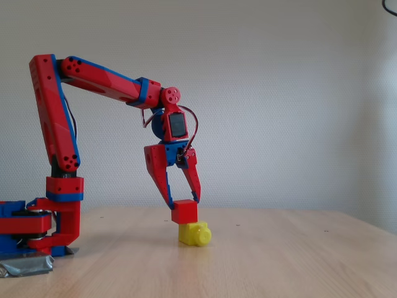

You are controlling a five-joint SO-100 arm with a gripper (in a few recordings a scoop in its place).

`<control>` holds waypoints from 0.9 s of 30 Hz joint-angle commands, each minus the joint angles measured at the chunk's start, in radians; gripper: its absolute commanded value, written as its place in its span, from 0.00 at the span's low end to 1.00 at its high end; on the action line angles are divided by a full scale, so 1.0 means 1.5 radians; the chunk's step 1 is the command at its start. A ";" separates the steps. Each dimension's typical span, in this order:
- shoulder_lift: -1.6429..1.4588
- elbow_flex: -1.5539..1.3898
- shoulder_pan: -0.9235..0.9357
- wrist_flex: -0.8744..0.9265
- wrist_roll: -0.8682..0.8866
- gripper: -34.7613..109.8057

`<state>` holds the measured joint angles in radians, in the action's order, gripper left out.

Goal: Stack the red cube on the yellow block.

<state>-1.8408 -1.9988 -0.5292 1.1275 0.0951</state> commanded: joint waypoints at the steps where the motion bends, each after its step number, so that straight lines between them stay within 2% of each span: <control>1: -0.034 0.048 -0.003 0.008 0.005 0.40; 18: -0.042 0.099 0.010 0.020 -0.004 0.41; 27: -0.077 0.130 0.026 0.078 -0.011 0.40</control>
<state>-1.8500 -1.8883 -0.4970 1.2118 0.0813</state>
